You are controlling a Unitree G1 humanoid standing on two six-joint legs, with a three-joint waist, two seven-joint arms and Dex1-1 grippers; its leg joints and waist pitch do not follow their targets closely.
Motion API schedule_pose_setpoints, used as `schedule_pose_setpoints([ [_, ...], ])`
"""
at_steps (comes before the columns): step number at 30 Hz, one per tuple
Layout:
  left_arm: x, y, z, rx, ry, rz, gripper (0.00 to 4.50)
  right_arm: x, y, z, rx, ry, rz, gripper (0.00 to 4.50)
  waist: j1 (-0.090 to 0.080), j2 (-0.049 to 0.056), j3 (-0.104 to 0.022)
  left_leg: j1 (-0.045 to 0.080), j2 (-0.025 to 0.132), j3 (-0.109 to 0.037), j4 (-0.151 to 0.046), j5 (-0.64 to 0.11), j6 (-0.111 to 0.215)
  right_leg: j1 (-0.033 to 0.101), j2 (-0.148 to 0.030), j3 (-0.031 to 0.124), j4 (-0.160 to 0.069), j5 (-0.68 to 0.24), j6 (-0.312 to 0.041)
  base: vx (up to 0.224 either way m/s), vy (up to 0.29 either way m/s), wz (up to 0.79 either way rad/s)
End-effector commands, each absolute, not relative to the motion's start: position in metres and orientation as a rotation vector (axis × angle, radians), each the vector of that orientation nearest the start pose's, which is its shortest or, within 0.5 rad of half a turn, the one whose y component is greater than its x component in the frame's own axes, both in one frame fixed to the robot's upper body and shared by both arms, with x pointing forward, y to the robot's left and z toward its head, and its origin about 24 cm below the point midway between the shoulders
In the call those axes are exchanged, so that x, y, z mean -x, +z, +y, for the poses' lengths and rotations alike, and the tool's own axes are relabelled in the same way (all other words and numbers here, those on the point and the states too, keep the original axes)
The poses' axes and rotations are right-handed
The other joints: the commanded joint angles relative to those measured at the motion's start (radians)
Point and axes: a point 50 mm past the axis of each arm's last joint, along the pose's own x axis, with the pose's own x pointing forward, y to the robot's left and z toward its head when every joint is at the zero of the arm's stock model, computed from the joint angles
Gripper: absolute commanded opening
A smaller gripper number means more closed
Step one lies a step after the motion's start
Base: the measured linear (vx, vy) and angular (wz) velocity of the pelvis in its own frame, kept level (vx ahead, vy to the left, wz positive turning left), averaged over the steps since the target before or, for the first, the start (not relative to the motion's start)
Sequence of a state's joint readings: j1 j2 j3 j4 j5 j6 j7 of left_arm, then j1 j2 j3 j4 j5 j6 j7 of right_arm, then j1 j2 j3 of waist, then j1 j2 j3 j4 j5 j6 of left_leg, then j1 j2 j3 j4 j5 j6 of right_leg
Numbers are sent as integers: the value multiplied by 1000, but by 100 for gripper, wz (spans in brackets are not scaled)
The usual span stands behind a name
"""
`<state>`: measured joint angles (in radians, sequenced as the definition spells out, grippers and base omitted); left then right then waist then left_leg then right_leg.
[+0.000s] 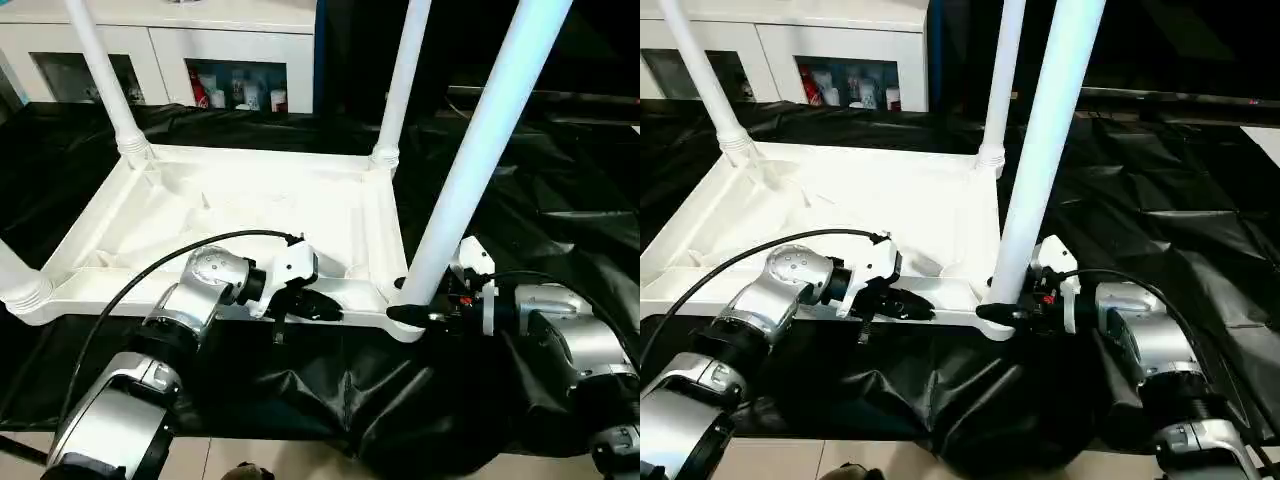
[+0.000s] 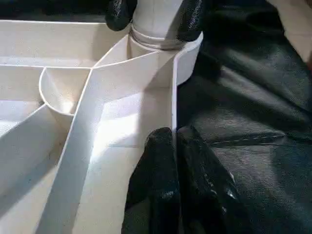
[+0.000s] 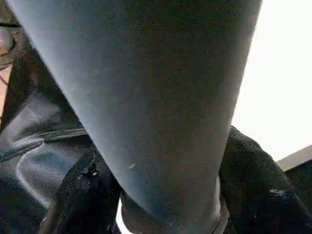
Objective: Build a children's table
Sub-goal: Rotate leg to tighten
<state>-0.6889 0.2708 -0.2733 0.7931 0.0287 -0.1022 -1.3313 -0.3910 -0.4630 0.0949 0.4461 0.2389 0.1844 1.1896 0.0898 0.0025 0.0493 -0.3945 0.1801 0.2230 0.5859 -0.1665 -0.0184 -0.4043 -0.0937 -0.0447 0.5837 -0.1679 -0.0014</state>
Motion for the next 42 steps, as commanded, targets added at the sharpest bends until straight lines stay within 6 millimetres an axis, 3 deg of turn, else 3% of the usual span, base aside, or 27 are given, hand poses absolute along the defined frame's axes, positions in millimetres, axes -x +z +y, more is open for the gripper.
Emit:
schedule_pose_setpoints([
  [1,-325,57,93,-402,-1491,280,0,-296,38,-190,59,992,373,238,-4,-14,-65,34,61,-31,-69,-247,41,33,-60,31,-58,-231,-236,0,0,0],
  [6,-335,56,74,-390,-1349,259,0,-307,19,-186,21,691,384,235,-25,-15,-59,41,55,-41,-75,-342,-15,24,-65,31,-79,-400,-189,0,0,0],
  [10,-337,56,47,-340,-1299,235,0,-313,7,-168,-93,497,385,233,-40,-17,-57,42,51,-44,-77,-377,-18,21,-65,31,-90,-468,-160,0,0,0],
  [12,-335,57,33,-317,-1301,217,0,-316,5,-154,-129,464,383,233,-45,-8,-54,43,51,-46,-79,-397,-21,18,-64,31,-95,-494,-146,0,0,0],
  [16,-331,59,14,-290,-1321,186,0,-318,7,-128,-123,517,372,233,-55,-8,-56,44,52,-48,-84,-426,-27,19,-59,28,-96,-464,-147,0,0,0],
  [17,-331,59,13,-289,-1322,184,0,-318,9,-126,-124,531,364,268,-55,-9,-55,48,51,-47,-84,-442,-26,15,-59,29,-99,-464,-147,0,0,0],
  [18,-331,59,12,-290,-1321,184,0,-319,10,-125,-131,542,355,268,-56,-10,-55,48,50,-47,-83,-447,-22,16,-60,30,-99,-467,-148,0,0,0],
  [19,-330,58,15,-297,-1334,187,0,-319,13,-127,-154,557,343,303,-56,-10,-56,45,51,-48,-84,-439,-17,18,-61,31,-98,-456,-150,0,0,0],
  [24,-328,56,28,-315,-1379,190,0,-320,23,-139,-142,607,308,323,-51,-11,-59,41,52,-44,-82,-399,3,25,-61,34,-93,-396,-167,0,0,0],
  [25,-327,55,32,-321,-1392,194,0,-318,25,-142,-135,642,298,339,-48,-17,-61,38,54,-43,-81,-370,14,28,-63,35,-87,-364,-176,0,0,0],
  [27,-326,53,48,-343,-1428,212,0,-310,33,-153,-94,784,280,339,-42,-20,-61,35,54,-38,-77,-330,38,34,-63,36,-82,-312,-190,0,0,0],
  [30,-325,52,61,-371,-1453,232,0,-303,36,-164,-20,890,297,339,-28,-17,-65,30,56,-35,-73,-259,65,41,-64,33,-73,-251,-206,0,0,0],
  [34,-321,52,75,-382,-1513,251,0,-296,43,-175,10,1002,323,339,-15,-15,-70,29,60,-29,-65,-180,97,45,-58,28,-51,-112,-256,0,0,0],
  [38,-316,54,88,-390,-1578,276,0,-293,49,-185,41,1072,350,339,-9,-12,-67,32,62,-28,-66,-198,94,41,-59,28,-54,-146,-265,0,0,0],
  [42,-313,55,106,-400,-1620,320,0,-292,53,-195,74,1116,376,339,-7,-12,-64,37,64,-28,-71,-243,59,37,-59,29,-59,-211,-253,0,0,0],
])
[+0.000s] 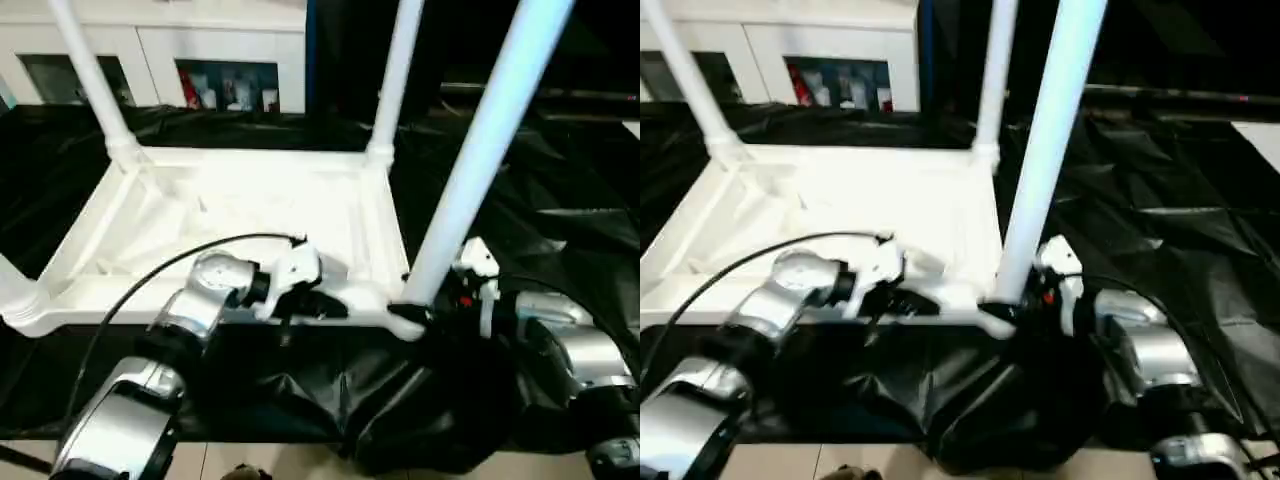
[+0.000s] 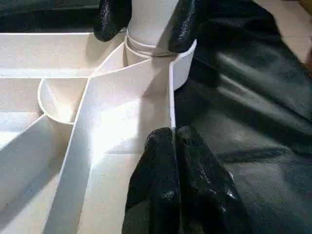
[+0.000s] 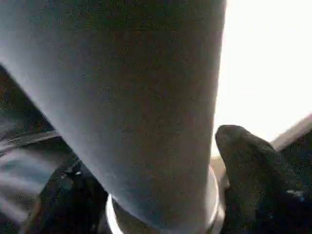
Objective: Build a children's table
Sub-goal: Rotate leg to tighten
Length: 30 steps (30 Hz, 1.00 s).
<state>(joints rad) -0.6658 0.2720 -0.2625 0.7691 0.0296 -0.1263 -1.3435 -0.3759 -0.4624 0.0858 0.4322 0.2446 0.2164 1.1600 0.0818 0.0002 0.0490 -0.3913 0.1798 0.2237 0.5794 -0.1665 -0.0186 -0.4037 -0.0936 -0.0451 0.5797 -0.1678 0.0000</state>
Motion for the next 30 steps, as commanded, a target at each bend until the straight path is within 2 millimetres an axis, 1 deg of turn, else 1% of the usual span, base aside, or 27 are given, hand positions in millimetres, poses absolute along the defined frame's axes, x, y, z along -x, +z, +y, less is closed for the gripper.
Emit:
schedule_pose_setpoints([
  [1,-312,56,108,-402,-1619,324,0,-292,53,-195,74,1119,378,339,2,-10,-64,34,64,-29,-65,-247,54,37,-60,30,-54,-218,-253,0,0,0],
  [2,-312,56,109,-403,-1618,325,0,-293,53,-196,73,1119,379,339,1,-14,-63,34,64,-29,-66,-252,50,35,-59,31,-56,-226,-250,0,0,0],
  [3,-312,56,110,-403,-1617,326,0,-293,54,-196,73,1120,379,339,3,-12,-65,35,64,-29,-65,-249,44,35,-60,31,-54,-223,-249,0,0,0],
  [4,-312,56,111,-402,-1613,326,0,-293,54,-196,68,1125,379,325,2,-13,-65,34,65,-30,-66,-243,43,36,-60,31,-52,-215,-250,0,0,0],
  [6,-312,56,111,-402,-1610,327,0,-292,54,-194,61,1130,377,325,3,-13,-66,34,63,-29,-64,-232,47,36,-59,31,-51,-201,-251,0,0,0],
  [7,-312,56,111,-401,-1605,324,0,-292,54,-193,53,1136,376,312,3,-16,-66,33,63,-28,-62,-220,52,37,-59,31,-50,-188,-253,0,0,0],
  [10,-312,56,108,-388,-1594,313,0,-289,51,-187,23,1156,377,280,5,-18,-67,31,62,-28,-60,-202,62,38,-60,31,-48,-177,-254,0,0,0],
  [11,-312,56,107,-382,-1590,309,0,-288,50,-186,13,1161,379,280,5,-17,-66,32,62,-28,-61,-202,62,38,-60,31,-48,-181,-253,0,0,0],
  [12,-312,56,107,-382,-1590,309,0,-288,50,-186,13,1161,379,270,4,-17,-66,32,62,-28,-60,-201,63,38,-59,31,-48,-185,-251,0,0,0],
  [14,-314,56,102,-379,-1555,296,0,-283,44,-182,-14,1146,381,262,5,-18,-65,31,63,-28,-61,-208,61,36,-60,32,-50,-200,-246,0,0,0],
  [16,-320,55,98,-392,-1480,283,0,-282,36,-180,-17,1072,382,259,5,-19,-63,33,61,-29,-63,-239,45,33,-60,32,-57,-253,-230,0,0,0],
  [17,-321,54,97,-393,-1467,283,0,-283,35,-179,-16,1057,381,257,4,-16,-61,34,62,-30,-64,-252,38,31,-61,33,-59,-273,-225,0,0,0],
  [18,-325,54,93,-382,-1424,282,0,-285,32,-178,-20,993,375,257,-1,-17,-57,34,60,-31,-66,-286,24,26,-61,34,-66,-327,-211,0,0,0],
  [19,-330,54,87,-361,-1365,281,0,-289,26,-176,-24,898,367,254,-2,-19,-57,40,58,-35,-67,-323,3,24,-64,33,-73,-391,-193,0,0,0],
  [20,-330,54,87,-361,-1365,281,0,-289,26,-176,-24,898,367,254,-4,-19,-57,41,58,-37,-67,-332,-3,21,-65,35,-75,-411,-184,0,0,0],
  [21,-332,54,82,-351,-1331,275,0,-292,23,-174,-27,836,366,253,-7,-20,-56,38,57,-41,-70,-346,-12,24,-67,33,-79,-444,-169,0,0,0],
  [22,-336,55,74,-348,-1287,265,0,-296,20,-172,-35,761,359,252,-13,-13,-53,41,55,-41,-72,-372,-24,17,-63,33,-85,-467,-157,0,0,0],
  [23,-339,55,65,-343,-1245,253,0,-299,16,-168,-56,678,358,252,-14,-14,-54,47,56,-43,-72,-388,-31,15,-63,32,-86,-474,-155,0,0,0],
  [24,-340,55,60,-338,-1228,246,0,-301,15,-165,-69,644,358,252,-21,-13,-54,49,54,-45,-73,-408,-38,14,-62,31,-88,-485,-151,0,0,0],
  [25,-342,56,50,-325,-1193,234,0,-304,12,-160,-97,575,358,251,-25,-11,-54,50,54,-48,-74,-424,-44,13,-63,29,-90,-495,-147,0,0,0],
  [26,-342,57,48,-323,-1188,232,0,-305,12,-159,-101,566,358,251,-30,-13,-54,48,52,-47,-75,-428,-42,13,-62,29,-93,-498,-143,0,0,0],
  [27,-343,57,41,-315,-1172,224,0,-306,10,-153,-121,522,360,251,-32,-13,-53,50,51,-48,-75,-437,-41,12,-61,29,-97,-504,-136,0,0,0],
  [28,-342,58,28,-316,-1177,208,0,-308,8,-139,-127,504,366,251,-34,-8,-54,48,50,-50,-76,-440,-39,13,-63,30,-96,-499,-134,0,0,0],
  [29,-342,58,28,-316,-1177,208,0,-308,8,-139,-127,504,366,251,-37,-11,-55,45,49,-49,-77,-436,-36,14,-61,30,-97,-495,-130,0,0,0],
  [30,-340,58,25,-323,-1190,200,0,-307,8,-133,-127,514,361,251,-35,-9,-55,46,49,-49,-76,-435,-30,14,-62,30,-99,-492,-128,0,0,0],
])
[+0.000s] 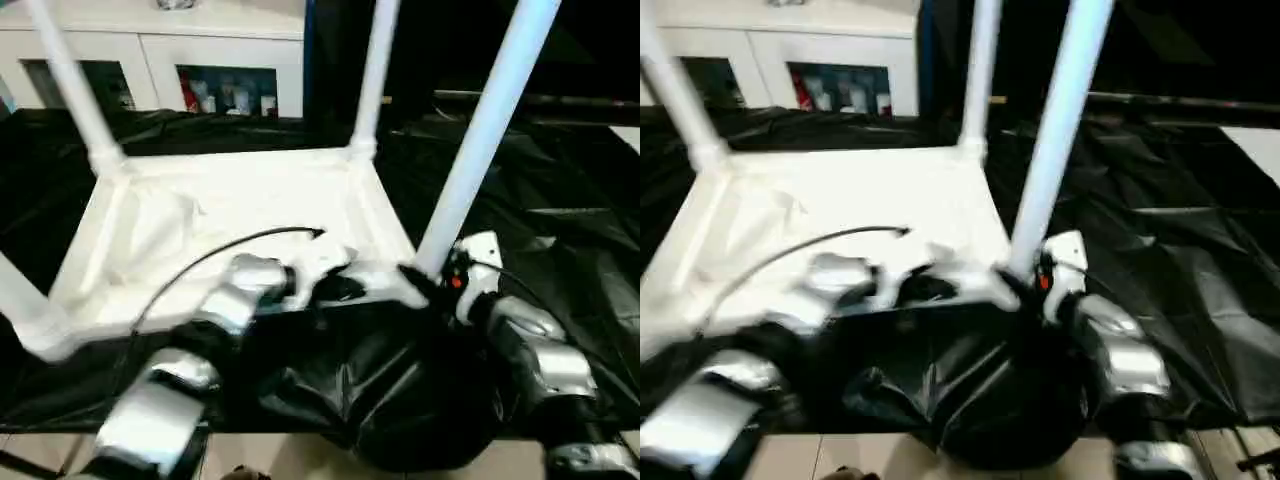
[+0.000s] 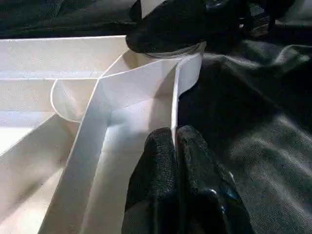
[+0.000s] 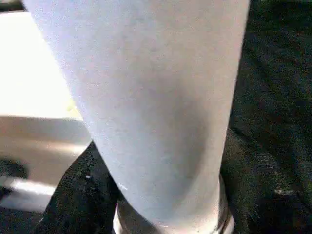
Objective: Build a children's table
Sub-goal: Rotate leg to tighten
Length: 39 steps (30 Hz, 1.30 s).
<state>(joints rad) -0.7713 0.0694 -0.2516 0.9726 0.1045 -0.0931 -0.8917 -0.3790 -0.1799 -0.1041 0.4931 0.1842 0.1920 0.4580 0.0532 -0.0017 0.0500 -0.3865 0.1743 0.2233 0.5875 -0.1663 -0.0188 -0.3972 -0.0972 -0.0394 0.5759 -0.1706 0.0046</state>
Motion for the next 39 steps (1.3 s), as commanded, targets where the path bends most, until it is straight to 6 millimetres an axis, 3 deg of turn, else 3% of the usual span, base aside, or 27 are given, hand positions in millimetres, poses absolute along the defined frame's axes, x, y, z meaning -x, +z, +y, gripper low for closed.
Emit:
schedule_pose_setpoints([
  [1,-338,57,22,-338,-1216,189,0,-306,10,-125,-142,540,344,251,-7,-8,-56,41,54,-48,-84,-436,-24,7,-60,26,-97,-485,-133,0,0,0],
  [5,-335,55,25,-345,-1268,175,0,-305,13,-125,-161,565,316,251,-6,-9,-56,38,56,-48,-85,-429,-13,10,-60,26,-95,-472,-136,0,0,0],
  [6,-333,54,28,-350,-1289,179,0,-305,14,-127,-175,577,311,307,-5,-8,-57,37,56,-47,-85,-422,-10,11,-60,26,-93,-461,-140,0,0,0],
  [7,-333,53,29,-354,-1296,179,0,-305,15,-127,-183,580,308,321,-6,-7,-58,34,58,-48,-86,-412,-9,13,-60,27,-90,-441,-145,0,0,0],
  [8,-332,52,31,-358,-1302,183,0,-305,17,-129,-192,589,296,321,-6,-13,-58,34,58,-46,-86,-410,-5,13,-59,27,-90,-432,-147,0,0,0],
  [11,-333,49,37,-380,-1298,191,0,-305,24,-133,-148,648,267,359,-3,-11,-59,32,58,-44,-84,-384,6,17,-60,29,-84,-389,-163,0,0,0],
  [15,-334,49,46,-390,-1302,200,0,-295,32,-149,-94,790,258,359,7,-14,-58,31,59,-40,-81,-352,30,23,-61,30,-83,-372,-167,0,0,0],
  [16,-335,49,54,-408,-1330,207,0,-285,39,-173,-29,893,282,359,11,-15,-59,31,60,-40,-80,-342,35,26,-62,30,-82,-361,-166,0,0,0],
  [19,-334,50,59,-427,-1355,211,0,-279,44,-192,-2,937,307,359,17,-16,-61,25,64,-40,-78,-296,57,36,-59,27,-71,-289,-187,0,0,0],
  [25,-333,51,69,-454,-1418,226,0,-271,63,-240,72,963,365,359,39,-15,-68,27,67,-30,-65,-220,92,35,-59,24,-55,-176,-244,0,0,0],
  [27,-331,50,72,-456,-1445,238,0,-271,67,-246,89,964,368,359,40,-16,-67,22,66,-31,-64,-209,99,38,-60,22,-53,-167,-250,0,0,0],
  [29,-329,50,74,-456,-1480,249,0,-270,71,-248,95,976,370,359,37,-18,-65,21,66,-32,-65,-225,95,37,-61,21,-58,-222,-241,0,0,0],
  [32,-329,49,75,-459,-1481,251,0,-269,71,-246,104,1008,378,359,38,-19,-64,25,67,-31,-65,-245,83,33,-61,21,-64,-271,-230,0,0,0],
  [39,-331,49,79,-488,-1452,250,0,-264,69,-245,130,1049,408,359,39,-21,-64,24,67,-32,-66,-243,78,32,-61,21,-61,-262,-230,0,0,0],
])
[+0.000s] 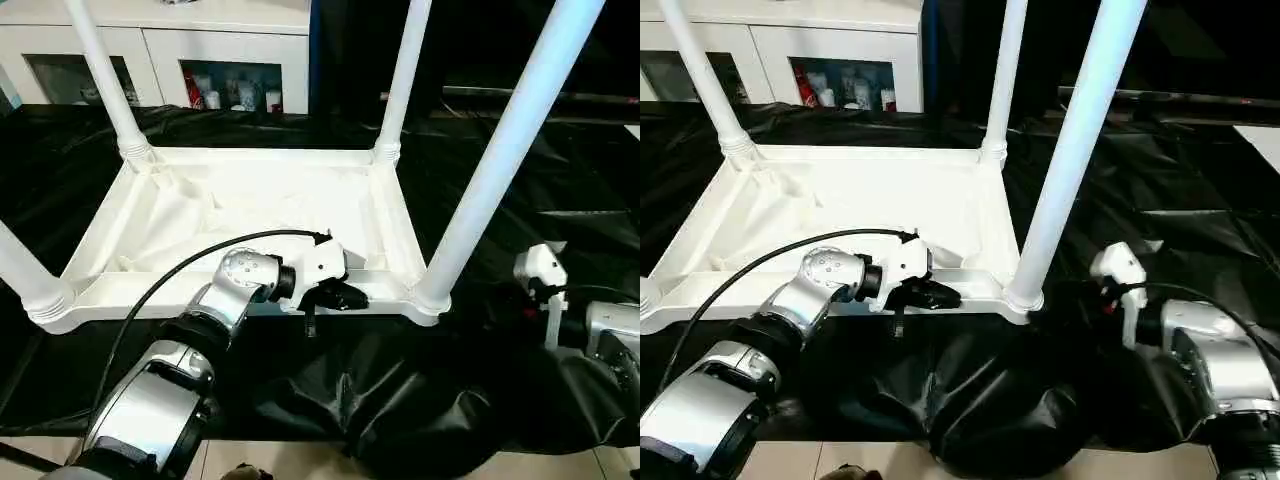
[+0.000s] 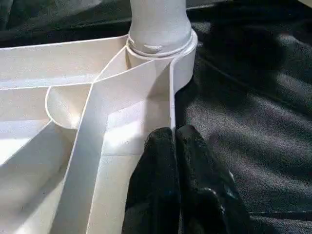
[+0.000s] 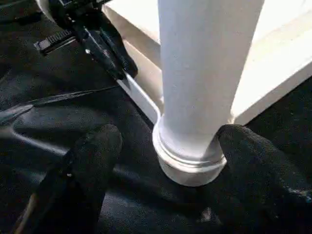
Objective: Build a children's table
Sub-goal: Rotate leg to tighten, then rotate table base
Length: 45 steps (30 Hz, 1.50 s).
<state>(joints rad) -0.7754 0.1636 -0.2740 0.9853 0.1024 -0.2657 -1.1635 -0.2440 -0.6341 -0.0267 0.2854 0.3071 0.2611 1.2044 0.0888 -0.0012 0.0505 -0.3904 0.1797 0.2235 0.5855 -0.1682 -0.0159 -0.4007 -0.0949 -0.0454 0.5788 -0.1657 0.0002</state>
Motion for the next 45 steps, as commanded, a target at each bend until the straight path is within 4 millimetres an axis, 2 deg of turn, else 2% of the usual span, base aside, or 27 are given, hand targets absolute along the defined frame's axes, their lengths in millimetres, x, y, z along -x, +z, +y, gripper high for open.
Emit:
schedule_pose_setpoints([
  [1,-331,49,80,-495,-1445,249,0,-263,69,-246,135,1052,413,359,4,-22,-64,28,62,-32,-64,-243,75,35,-62,27,-65,-270,-224,0,0,0],
  [3,-333,50,80,-494,-1418,245,0,-258,69,-248,131,1069,431,359,5,-21,-64,29,62,-33,-64,-251,75,36,-63,27,-67,-282,-218,0,0,0],
  [4,-336,52,79,-493,-1380,235,0,-250,70,-249,117,1105,459,359,7,-16,-62,28,62,-34,-65,-257,73,37,-63,27,-69,-294,-213,0,0,0],
  [7,-343,59,76,-427,-1298,202,0,-239,72,-247,90,1160,484,359,9,-19,-60,28,64,-35,-67,-278,77,39,-62,27,-72,-314,-200,0,0,0],
  [8,-344,61,76,-408,-1287,197,27,-238,72,-246,87,1165,484,363,6,-20,-61,24,63,-38,-68,-276,76,39,-64,26,-72,-323,-198,0,0,0],
  [9,-344,62,76,-401,-1289,196,55,-238,72,-246,86,1165,481,364,6,-20,-61,24,63,-38,-68,-276,76,39,-64,26,-72,-323,-198,0,0,0],
  [10,-342,67,77,-348,-1314,183,55,-242,71,-238,71,1162,450,364,3,-7,-63,22,61,-42,-70,-280,62,40,-66,23,-73,-339,-194,0,0,0],
  [12,-341,69,78,-330,-1325,176,58,-244,71,-234,64,1159,435,364,-2,-11,-61,20,61,-41,-72,-290,55,38,-65,23,-74,-338,-207,0,0,0],
  [14,-337,71,84,-317,-1301,151,96,-249,66,-221,46,1151,400,364,-4,-6,-59,23,63,-42,-75,-308,45,34,-63,24,-73,-330,-220,0,0,0],
  [15,-335,72,87,-299,-1278,145,96,-253,63,-215,35,1142,383,364,-5,-5,-60,24,61,-42,-75,-310,42,34,-61,22,-72,-335,-216,0,0,0],
  [16,-335,72,87,-299,-1278,145,101,-253,63,-215,35,1142,383,364,-4,-4,-59,29,61,-40,-75,-318,39,28,-60,24,-76,-346,-211,0,0,0],
  [17,-334,74,91,-281,-1246,138,101,-255,61,-209,15,1136,370,364,-1,-1,-62,34,63,-40,-73,-318,33,28,-60,25,-72,-340,-213,0,0,0],
  [19,-327,78,103,-250,-1161,114,129,-261,59,-196,-31,1135,335,364,-1,-2,-63,29,65,-42,-76,-301,29,32,-62,27,-64,-299,-221,0,0,0],
  [20,-324,80,109,-234,-1111,99,129,-262,59,-190,-69,1141,316,364,-3,-1,-63,28,64,-41,-77,-290,32,31,-58,26,-64,-276,-224,0,0,0],
  [21,-318,82,116,-197,-1070,79,144,-261,61,-183,-139,1162,292,364,-4,-6,-67,30,67,-41,-76,-279,34,33,-59,28,-58,-236,-237,0,0,0],
  [22,-312,84,123,-163,-1041,66,144,-261,61,-180,-174,1178,275,364,0,0,-65,30,67,-39,-76,-273,42,31,-57,28,-58,-232,-236,0,0,0],
  [23,-312,84,123,-163,-1041,66,149,-261,61,-180,-174,1178,275,364,0,2,-65,30,67,-40,-77,-270,41,31,-56,28,-57,-228,-236,0,0,0],
  [25,-305,84,131,-128,-1019,65,169,-260,63,-178,-199,1192,253,364,6,7,-59,38,65,-35,-79,-306,25,21,-49,29,-67,-279,-214,0,0,0],
  [27,-299,82,140,-111,-997,78,182,-259,66,-175,-214,1205,221,364,7,7,-56,37,65,-40,-85,-347,-1,23,-53,30,-68,-328,-193,0,0,0],
  [28,-291,77,152,-119,-983,113,192,-259,69,-173,-230,1218,194,364,2,9,-54,35,64,-43,-89,-375,-10,23,-53,30,-70,-359,-174,0,0,0],
  [32,-278,74,164,-127,-967,169,224,-260,70,-173,-230,1216,189,364,-9,7,-53,40,59,-44,-90,-408,-33,15,-51,34,-79,-413,-142,0,0,0],
  [33,-278,74,164,-127,-967,169,226,-260,70,-173,-230,1216,189,364,-7,8,-54,41,61,-46,-90,-408,-35,16,-53,35,-77,-409,-143,0,0,0],
  [35,-263,77,178,-111,-929,213,240,-260,71,-172,-242,1214,187,364,-9,10,-50,40,62,-46,-93,-418,-37,14,-51,36,-77,-415,-146,0,0,0],
  [40,-246,78,197,-89,-882,257,274,-261,68,-172,-256,1186,190,364,-13,8,-50,40,57,-44,-92,-408,-34,12,-46,37,-78,-416,-138,0,0,0],
  [41,-237,76,212,-81,-830,279,285,-264,65,-173,-262,1144,185,364,-15,2,-51,40,56,-43,-91,-405,-32,12,-45,36,-78,-417,-136,0,0,0],
  [43,-232,75,221,-83,-806,295,304,-268,64,-174,-261,1108,177,364,-17,7,-51,38,55,-44,-91,-395,-32,11,-45,37,-75,-407,-139,0,0,0],
  [45,-221,76,242,-81,-748,338,310,-277,63,-176,-258,1028,161,364,-24,4,-51,41,54,-44,-91,-401,-36,7,-43,36,-75,-414,-137,0,0,0],
])
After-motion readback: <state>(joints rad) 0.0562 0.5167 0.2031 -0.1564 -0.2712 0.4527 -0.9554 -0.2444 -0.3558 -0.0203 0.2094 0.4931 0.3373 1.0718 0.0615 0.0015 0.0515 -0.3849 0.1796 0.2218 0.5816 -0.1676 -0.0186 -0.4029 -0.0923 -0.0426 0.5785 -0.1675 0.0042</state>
